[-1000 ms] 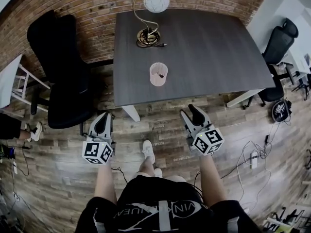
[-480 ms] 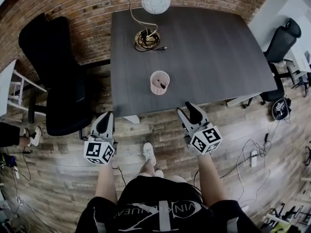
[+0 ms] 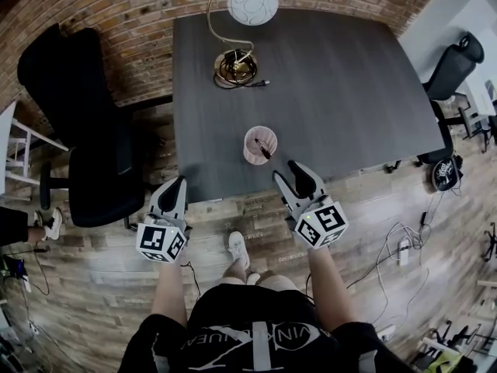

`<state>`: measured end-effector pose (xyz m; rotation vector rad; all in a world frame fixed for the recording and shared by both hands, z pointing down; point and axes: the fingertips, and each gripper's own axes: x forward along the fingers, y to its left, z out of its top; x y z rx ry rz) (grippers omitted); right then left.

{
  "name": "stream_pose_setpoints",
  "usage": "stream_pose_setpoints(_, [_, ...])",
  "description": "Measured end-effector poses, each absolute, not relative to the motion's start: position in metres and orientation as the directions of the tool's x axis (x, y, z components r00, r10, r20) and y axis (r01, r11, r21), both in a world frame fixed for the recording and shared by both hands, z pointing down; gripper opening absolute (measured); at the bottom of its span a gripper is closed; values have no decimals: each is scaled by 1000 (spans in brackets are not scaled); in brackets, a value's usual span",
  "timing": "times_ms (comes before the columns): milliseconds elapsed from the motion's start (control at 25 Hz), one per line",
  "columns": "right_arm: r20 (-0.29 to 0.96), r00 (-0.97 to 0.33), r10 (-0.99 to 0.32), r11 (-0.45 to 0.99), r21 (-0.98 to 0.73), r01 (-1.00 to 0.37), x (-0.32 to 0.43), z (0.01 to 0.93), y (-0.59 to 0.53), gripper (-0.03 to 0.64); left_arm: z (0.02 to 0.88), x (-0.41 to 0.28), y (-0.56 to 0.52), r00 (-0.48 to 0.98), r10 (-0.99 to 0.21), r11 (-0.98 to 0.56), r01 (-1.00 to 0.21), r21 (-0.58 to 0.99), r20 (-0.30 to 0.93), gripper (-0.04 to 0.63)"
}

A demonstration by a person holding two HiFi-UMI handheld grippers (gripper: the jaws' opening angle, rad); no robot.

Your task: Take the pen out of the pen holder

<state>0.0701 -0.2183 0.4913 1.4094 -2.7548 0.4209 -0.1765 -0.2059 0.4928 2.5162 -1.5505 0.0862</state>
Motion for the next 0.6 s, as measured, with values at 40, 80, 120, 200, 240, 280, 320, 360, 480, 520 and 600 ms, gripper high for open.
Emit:
stream_pose_setpoints(40, [138, -592, -794, 558, -224, -799, 67, 492, -221, 178, 495, -176, -209, 459, -876, -444, -887, 127, 147, 14])
stream_pose_setpoints(80, [138, -592, -794, 559, -218, -800, 64, 492, -225, 178, 497, -175, -213, 464, -874, -448, -885, 128, 148, 14])
stream_pose_setpoints(120, [138, -592, -794, 560, -214, -801, 62, 493, -228, 178, 499, -175, -216, 467, -872, -451, -883, 130, 149, 14])
stream_pose_setpoints(200, [140, -594, -792, 563, -207, -800, 58, 494, -234, 178, 503, -172, -221, 470, -869, -453, -881, 135, 153, 14])
stream_pose_setpoints(240, [143, -595, -791, 565, -203, -800, 57, 495, -236, 178, 503, -170, -222, 472, -868, -454, -880, 139, 155, 14])
stream_pose_setpoints(280, [144, -596, -790, 567, -199, -799, 55, 496, -237, 178, 504, -168, -224, 475, -866, -456, -878, 141, 157, 14])
stream_pose_setpoints(320, [146, -595, -791, 567, -194, -801, 54, 497, -239, 178, 504, -166, -225, 478, -864, -459, -877, 144, 158, 14])
stream_pose_setpoints(360, [147, -590, -794, 564, -187, -804, 52, 497, -241, 178, 504, -164, -226, 480, -863, -461, -875, 146, 158, 14])
stream_pose_setpoints(480, [148, -575, -804, 554, -163, -816, 49, 500, -247, 178, 507, -161, -231, 481, -862, -460, -875, 153, 159, 14])
stream_pose_setpoints(520, [149, -574, -805, 554, -158, -817, 48, 502, -249, 178, 509, -161, -233, 480, -862, -458, -875, 156, 162, 14])
stream_pose_setpoints(600, [156, -576, -802, 557, -151, -816, 44, 505, -252, 178, 513, -162, -234, 475, -864, -450, -878, 164, 168, 13])
